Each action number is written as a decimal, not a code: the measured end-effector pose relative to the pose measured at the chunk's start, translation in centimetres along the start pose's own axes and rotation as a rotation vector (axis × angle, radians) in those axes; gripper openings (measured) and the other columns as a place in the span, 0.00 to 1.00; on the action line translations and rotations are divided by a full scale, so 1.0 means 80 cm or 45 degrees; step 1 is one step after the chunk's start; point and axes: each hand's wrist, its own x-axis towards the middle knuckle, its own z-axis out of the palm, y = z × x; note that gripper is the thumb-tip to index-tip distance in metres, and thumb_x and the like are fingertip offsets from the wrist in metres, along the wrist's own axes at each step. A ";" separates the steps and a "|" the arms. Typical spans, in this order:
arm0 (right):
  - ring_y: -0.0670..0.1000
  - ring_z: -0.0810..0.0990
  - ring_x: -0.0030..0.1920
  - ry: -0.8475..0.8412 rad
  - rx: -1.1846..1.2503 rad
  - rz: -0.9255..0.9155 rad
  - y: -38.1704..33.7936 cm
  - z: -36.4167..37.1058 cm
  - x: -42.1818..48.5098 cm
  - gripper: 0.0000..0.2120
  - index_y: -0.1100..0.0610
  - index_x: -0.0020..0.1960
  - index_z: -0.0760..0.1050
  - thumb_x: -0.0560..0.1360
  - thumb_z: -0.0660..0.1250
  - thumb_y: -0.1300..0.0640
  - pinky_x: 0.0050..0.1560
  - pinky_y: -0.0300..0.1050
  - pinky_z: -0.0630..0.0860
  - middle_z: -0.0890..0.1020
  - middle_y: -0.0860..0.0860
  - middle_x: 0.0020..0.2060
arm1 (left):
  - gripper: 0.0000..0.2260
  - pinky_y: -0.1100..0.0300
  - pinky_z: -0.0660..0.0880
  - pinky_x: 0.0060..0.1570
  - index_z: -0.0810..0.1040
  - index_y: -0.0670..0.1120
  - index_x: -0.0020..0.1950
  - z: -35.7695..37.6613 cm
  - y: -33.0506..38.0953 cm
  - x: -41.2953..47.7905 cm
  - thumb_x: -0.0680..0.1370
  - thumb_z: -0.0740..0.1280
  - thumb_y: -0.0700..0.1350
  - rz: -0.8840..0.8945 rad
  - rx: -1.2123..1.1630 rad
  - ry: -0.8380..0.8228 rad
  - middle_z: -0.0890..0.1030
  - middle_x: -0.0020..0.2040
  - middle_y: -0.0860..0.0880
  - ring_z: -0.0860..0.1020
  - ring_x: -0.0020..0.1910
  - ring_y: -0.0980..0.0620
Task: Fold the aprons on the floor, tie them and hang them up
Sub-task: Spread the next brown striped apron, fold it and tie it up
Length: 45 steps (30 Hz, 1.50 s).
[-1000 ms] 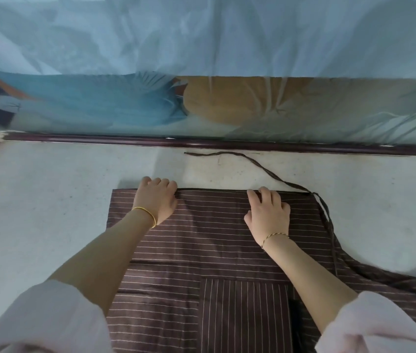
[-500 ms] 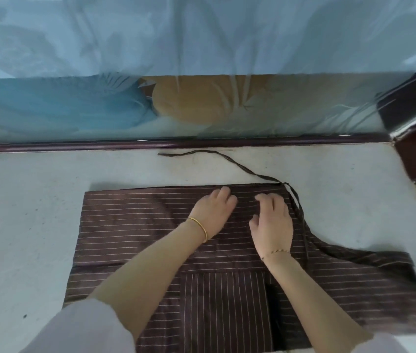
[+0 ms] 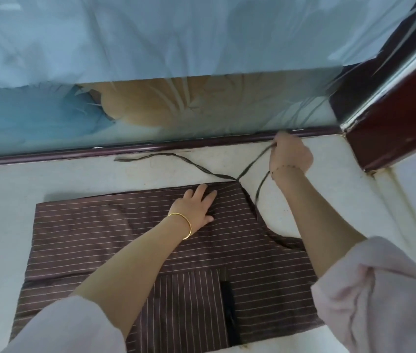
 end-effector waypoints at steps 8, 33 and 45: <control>0.58 0.69 0.63 0.145 0.156 -0.115 -0.013 0.043 0.000 0.22 0.59 0.67 0.65 0.74 0.62 0.66 0.59 0.49 0.70 0.68 0.59 0.66 | 0.19 0.54 0.76 0.57 0.63 0.44 0.69 -0.010 -0.011 0.015 0.80 0.61 0.47 -0.127 -0.213 0.287 0.65 0.66 0.43 0.73 0.58 0.46; 0.47 0.72 0.34 -0.130 0.138 -0.161 -0.010 0.139 -0.078 0.14 0.58 0.58 0.69 0.81 0.53 0.49 0.26 0.36 0.59 0.74 0.49 0.37 | 0.05 0.52 0.71 0.56 0.72 0.47 0.53 -0.036 -0.096 0.020 0.79 0.63 0.47 -0.245 -0.252 0.037 0.76 0.52 0.47 0.70 0.51 0.48; 0.52 0.77 0.42 -0.115 0.318 -0.107 -0.005 0.142 -0.069 0.14 0.59 0.60 0.68 0.80 0.59 0.51 0.38 0.42 0.72 0.78 0.54 0.46 | 0.09 0.53 0.74 0.49 0.76 0.44 0.54 0.010 -0.013 0.001 0.74 0.64 0.40 -0.097 0.102 0.654 0.77 0.51 0.45 0.76 0.48 0.46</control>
